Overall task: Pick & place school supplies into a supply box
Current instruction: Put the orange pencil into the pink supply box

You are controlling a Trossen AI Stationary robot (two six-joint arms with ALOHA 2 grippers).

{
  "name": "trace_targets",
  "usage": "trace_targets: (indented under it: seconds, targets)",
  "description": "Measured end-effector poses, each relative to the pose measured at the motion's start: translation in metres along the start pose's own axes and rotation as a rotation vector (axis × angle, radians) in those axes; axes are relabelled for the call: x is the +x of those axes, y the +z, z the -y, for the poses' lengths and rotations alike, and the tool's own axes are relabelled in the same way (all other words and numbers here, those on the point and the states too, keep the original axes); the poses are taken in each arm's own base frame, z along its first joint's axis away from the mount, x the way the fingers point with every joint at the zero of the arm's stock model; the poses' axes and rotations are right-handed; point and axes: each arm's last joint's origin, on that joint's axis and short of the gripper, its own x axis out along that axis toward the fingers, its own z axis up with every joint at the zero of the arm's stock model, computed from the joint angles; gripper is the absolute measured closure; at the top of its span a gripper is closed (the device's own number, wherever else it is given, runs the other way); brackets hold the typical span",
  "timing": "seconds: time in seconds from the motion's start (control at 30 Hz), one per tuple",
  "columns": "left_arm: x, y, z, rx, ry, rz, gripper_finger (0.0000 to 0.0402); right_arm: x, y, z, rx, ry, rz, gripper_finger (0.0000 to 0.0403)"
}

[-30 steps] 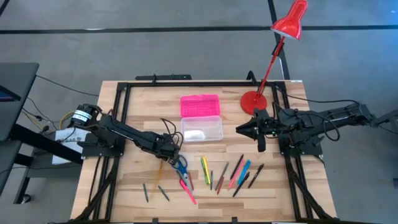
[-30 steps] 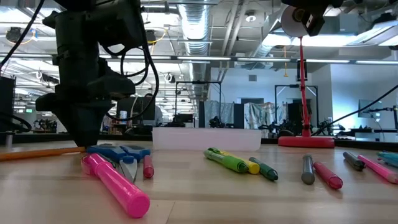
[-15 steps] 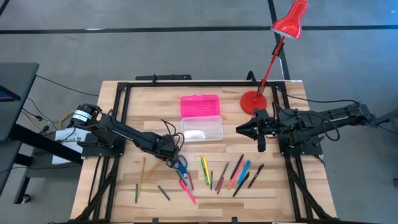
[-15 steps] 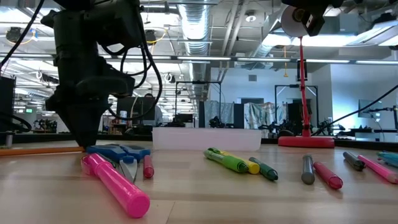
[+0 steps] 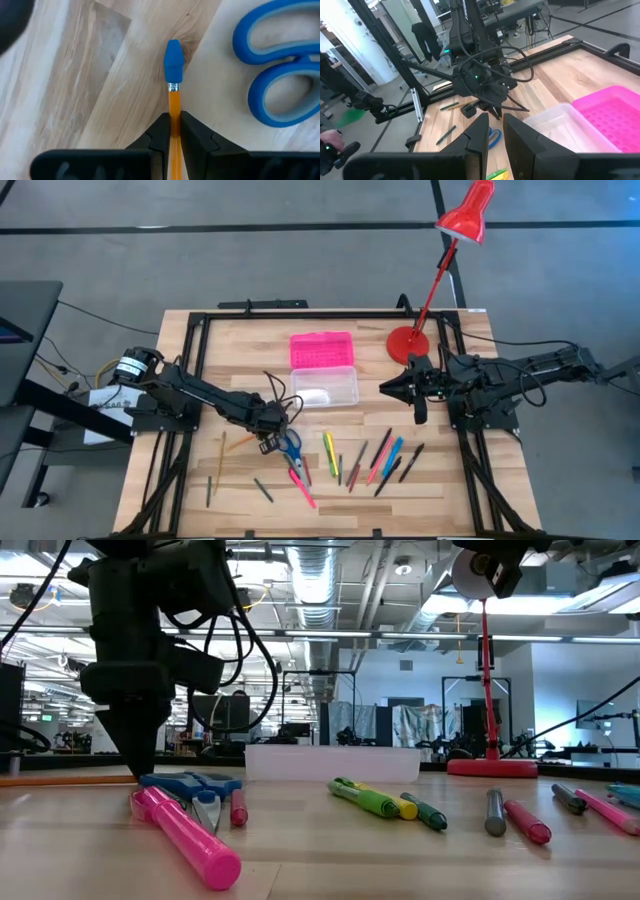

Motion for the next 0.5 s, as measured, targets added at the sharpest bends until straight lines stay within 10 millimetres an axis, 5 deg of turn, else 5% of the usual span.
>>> trace_targets:
  seconds: [0.5]
  targets:
    - [0.0, 0.001, -0.001, -0.065, -0.025, -0.014, 0.0393, 0.015, -0.009, 0.001, 0.012, -0.025, -0.062, 0.0351]
